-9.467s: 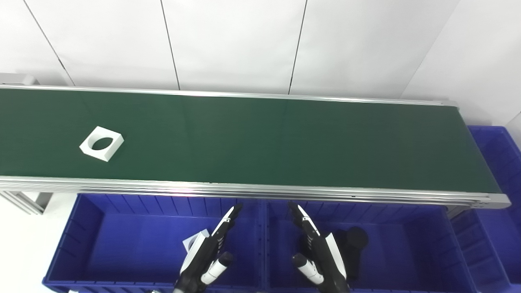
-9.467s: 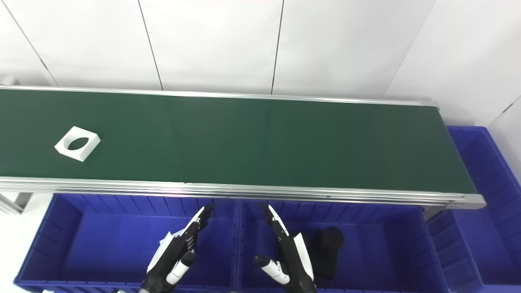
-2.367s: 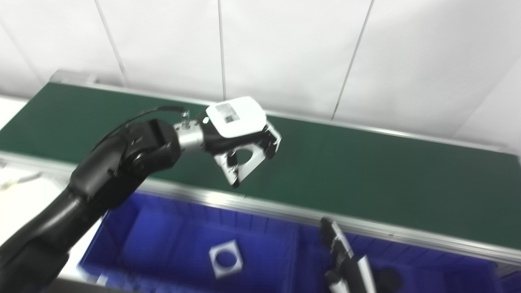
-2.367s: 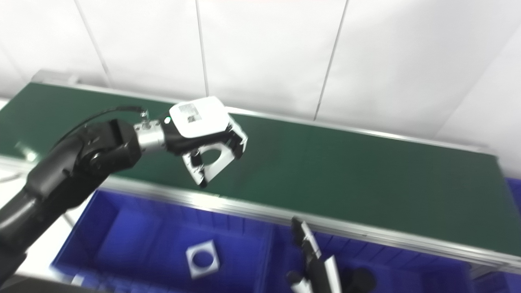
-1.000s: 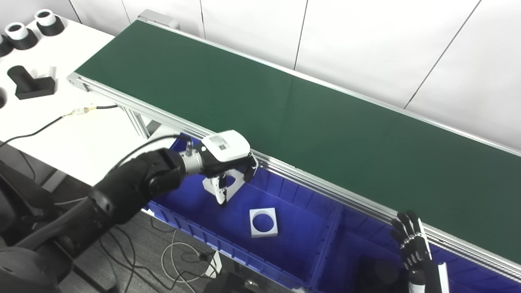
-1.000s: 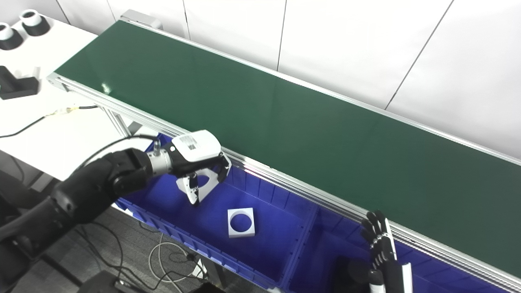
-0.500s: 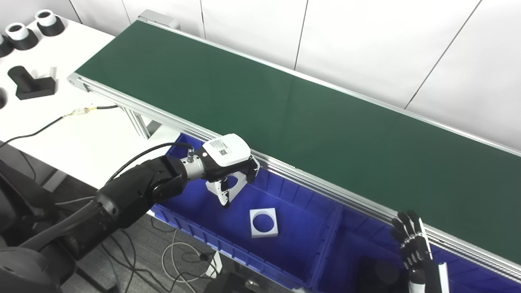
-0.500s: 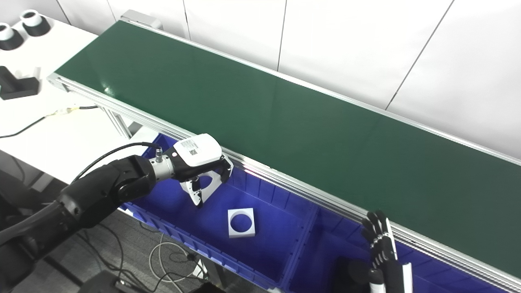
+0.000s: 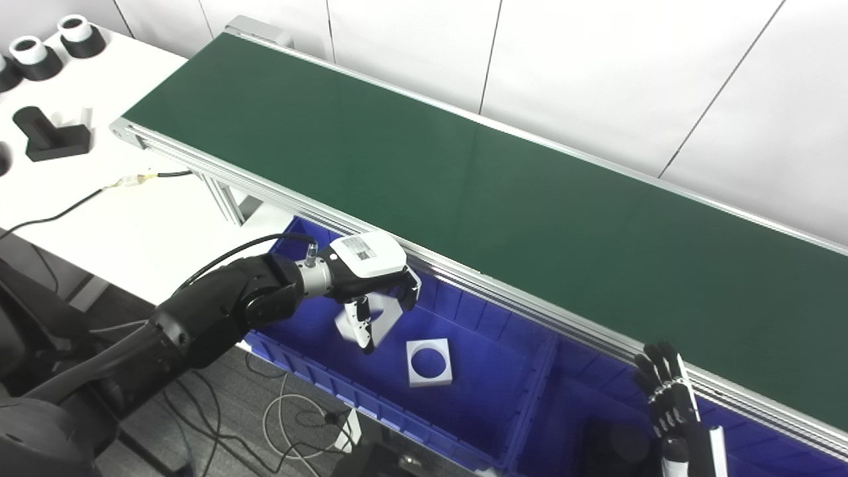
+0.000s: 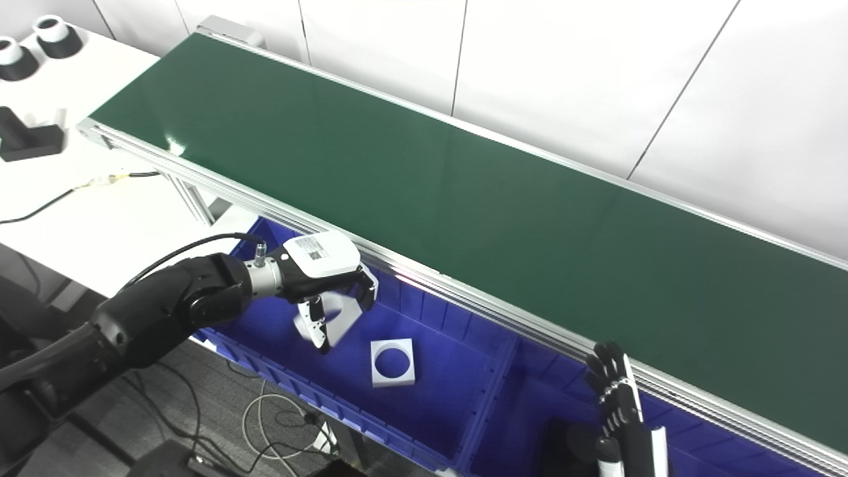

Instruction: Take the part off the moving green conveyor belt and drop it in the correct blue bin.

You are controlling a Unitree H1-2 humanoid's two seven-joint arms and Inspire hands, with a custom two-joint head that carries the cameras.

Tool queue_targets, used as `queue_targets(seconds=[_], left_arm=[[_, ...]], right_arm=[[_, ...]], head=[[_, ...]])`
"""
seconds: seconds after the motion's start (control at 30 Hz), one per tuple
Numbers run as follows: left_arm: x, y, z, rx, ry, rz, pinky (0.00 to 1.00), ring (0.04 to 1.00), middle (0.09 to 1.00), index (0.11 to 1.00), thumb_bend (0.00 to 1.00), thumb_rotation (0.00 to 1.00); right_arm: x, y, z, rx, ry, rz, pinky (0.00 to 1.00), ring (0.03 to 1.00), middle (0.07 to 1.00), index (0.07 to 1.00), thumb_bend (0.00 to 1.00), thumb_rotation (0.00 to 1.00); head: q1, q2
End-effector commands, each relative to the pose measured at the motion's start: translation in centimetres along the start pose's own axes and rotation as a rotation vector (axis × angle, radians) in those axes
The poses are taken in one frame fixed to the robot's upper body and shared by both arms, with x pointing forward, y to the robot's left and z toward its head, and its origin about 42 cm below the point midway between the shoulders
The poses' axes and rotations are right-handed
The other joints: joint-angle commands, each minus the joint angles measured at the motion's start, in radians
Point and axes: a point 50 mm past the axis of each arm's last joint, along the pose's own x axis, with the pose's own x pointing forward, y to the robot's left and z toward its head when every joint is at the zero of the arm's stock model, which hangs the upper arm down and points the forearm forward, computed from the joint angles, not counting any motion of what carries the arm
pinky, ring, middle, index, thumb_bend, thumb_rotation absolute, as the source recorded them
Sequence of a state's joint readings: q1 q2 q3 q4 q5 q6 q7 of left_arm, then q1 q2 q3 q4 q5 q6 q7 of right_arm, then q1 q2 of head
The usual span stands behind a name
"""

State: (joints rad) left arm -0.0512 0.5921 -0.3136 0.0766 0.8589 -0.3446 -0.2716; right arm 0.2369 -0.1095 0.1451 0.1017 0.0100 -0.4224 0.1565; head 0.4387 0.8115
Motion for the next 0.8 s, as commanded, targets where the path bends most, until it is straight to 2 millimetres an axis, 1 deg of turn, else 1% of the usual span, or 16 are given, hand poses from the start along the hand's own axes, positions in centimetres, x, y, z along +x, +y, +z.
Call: queue_targets(seconds=[0.0,0.1,0.27,0.37,0.4,0.47,0.53,0.6,0.63,0.67,0.7,0.73,0.77], left_arm=[[-0.2,2.2,-0.5,0.040,-0.016,0.039,0.43,0.531,0.622,0.608,1.00,0.26],[-0.3,2.3,-0.5,0.042,-0.013,0.032,0.43,0.528,0.625,0.611,1.00,0.25],[-0.4,2.3,-0.3,0.040,-0.038,0.050,0.39,0.493,0.601,0.606,1.00,0.24],[-0.4,2.5,-0.1,0.027,-0.061,0.064,0.39,0.497,0.602,0.602,1.00,0.25],[-0.4,2.6,0.1,0.021,-0.069,0.073,0.39,0.499,0.605,0.599,1.00,0.25],[-0.5,3.1,1.0,-0.019,-0.089,0.106,0.40,0.512,0.615,0.602,1.00,0.26],[-0.5,3.6,2.3,-0.059,-0.131,0.158,0.41,0.519,0.614,0.599,1.00,0.25],[-0.6,4.3,3.9,-0.098,-0.183,0.206,0.42,0.522,0.609,0.597,1.00,0.23],[-0.7,4.7,4.8,-0.117,-0.204,0.222,0.43,0.522,0.606,0.596,1.00,0.23],[-0.8,5.2,5.8,-0.148,-0.228,0.241,0.43,0.524,0.607,0.598,1.00,0.23],[-0.9,5.5,6.7,-0.182,-0.253,0.262,0.43,0.524,0.607,0.596,1.00,0.23],[-1.0,5.7,7.6,-0.227,-0.275,0.281,0.43,0.520,0.605,0.593,1.00,0.23],[-1.1,5.9,8.3,-0.276,-0.292,0.296,0.43,0.520,0.605,0.592,1.00,0.24]], right_arm=[[0.5,0.0,1.0,-0.005,-0.077,-0.001,0.87,0.904,0.928,0.954,0.86,0.96],[0.4,0.0,1.0,0.002,-0.078,0.000,0.88,0.907,0.928,0.952,0.86,0.95],[0.5,0.1,1.1,-0.004,-0.079,-0.001,0.87,0.907,0.926,0.954,0.87,0.96],[0.4,0.1,1.0,0.001,-0.076,0.000,0.87,0.907,0.928,0.954,0.86,0.95],[0.4,0.1,1.0,0.000,-0.076,0.001,0.87,0.908,0.929,0.954,0.86,0.95],[0.3,0.0,1.0,0.001,-0.076,0.003,0.88,0.914,0.933,0.959,0.86,0.95],[0.2,0.0,1.1,0.003,-0.078,0.003,0.88,0.914,0.934,0.959,0.87,0.95],[0.2,0.0,1.2,-0.002,-0.079,0.005,0.88,0.915,0.935,0.960,0.88,0.95],[0.1,0.0,1.2,-0.006,-0.079,0.004,0.88,0.916,0.936,0.960,0.87,0.95],[0.1,0.0,1.2,-0.010,-0.079,0.001,0.88,0.912,0.933,0.957,0.88,0.95],[0.1,0.1,1.2,-0.012,-0.080,-0.001,0.87,0.910,0.932,0.955,0.88,0.95],[0.1,0.1,1.3,-0.014,-0.080,-0.002,0.87,0.910,0.932,0.955,0.88,0.95],[0.1,0.3,1.3,-0.015,-0.081,-0.001,0.87,0.911,0.932,0.956,0.88,0.95]], head=[[-0.002,0.000],[-0.006,0.000],[-0.014,-0.001],[-0.020,0.000],[-0.034,0.006],[-0.042,0.011],[-0.057,0.019],[-0.069,0.024],[-0.087,0.030],[-0.087,0.030],[-0.115,0.036],[-0.115,0.036],[-0.158,0.043]])
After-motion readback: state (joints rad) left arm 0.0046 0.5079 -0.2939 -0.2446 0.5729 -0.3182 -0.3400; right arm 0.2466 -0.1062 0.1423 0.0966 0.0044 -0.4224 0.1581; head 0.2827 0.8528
